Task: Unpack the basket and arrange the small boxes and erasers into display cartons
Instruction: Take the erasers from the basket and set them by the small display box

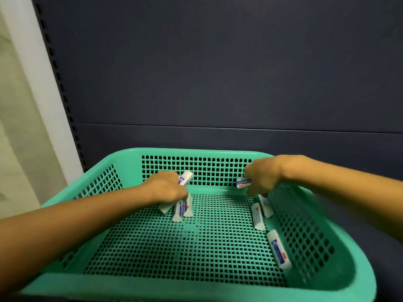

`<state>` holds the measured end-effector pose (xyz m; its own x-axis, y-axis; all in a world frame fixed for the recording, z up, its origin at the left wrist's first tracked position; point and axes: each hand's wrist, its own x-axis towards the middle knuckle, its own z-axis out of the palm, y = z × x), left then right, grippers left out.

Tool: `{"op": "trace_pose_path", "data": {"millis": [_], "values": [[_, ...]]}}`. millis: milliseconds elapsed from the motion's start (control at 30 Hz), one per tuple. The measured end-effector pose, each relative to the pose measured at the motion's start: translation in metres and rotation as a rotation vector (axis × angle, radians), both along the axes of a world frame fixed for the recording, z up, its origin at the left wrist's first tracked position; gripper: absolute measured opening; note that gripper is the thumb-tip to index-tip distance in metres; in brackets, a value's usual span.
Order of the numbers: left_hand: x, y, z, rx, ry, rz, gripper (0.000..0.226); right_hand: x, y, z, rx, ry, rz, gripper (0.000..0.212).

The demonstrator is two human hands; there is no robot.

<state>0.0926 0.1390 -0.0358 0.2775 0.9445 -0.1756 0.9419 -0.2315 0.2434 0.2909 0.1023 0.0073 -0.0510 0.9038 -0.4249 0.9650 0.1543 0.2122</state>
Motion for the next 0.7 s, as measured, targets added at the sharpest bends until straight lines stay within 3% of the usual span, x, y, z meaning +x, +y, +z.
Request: {"op": "trace_pose_path", "data": {"millis": [133, 233, 400, 567, 700], "values": [[0.017, 0.008, -0.008, -0.046, 0.01, -0.019, 0.031, -0.005, -0.018, -0.007, -0.054, -0.189, -0.016, 0.02], [0.024, 0.004, -0.015, -0.065, 0.081, -0.071, 0.027, -0.009, -0.025, -0.014, -0.029, -0.307, -0.01, 0.021], [0.019, -0.002, -0.009, -0.149, 0.06, -0.116, 0.029, -0.013, -0.027, -0.026, -0.047, -0.27, -0.016, 0.033], [0.017, -0.011, -0.012, -0.139, 0.065, -0.108, 0.057, -0.016, -0.02, -0.033, -0.039, -0.263, 0.034, 0.013], [0.014, -0.009, -0.012, -0.083, 0.039, -0.127, 0.056, -0.013, -0.022, -0.02, 0.056, -0.211, -0.033, 0.035]]}}
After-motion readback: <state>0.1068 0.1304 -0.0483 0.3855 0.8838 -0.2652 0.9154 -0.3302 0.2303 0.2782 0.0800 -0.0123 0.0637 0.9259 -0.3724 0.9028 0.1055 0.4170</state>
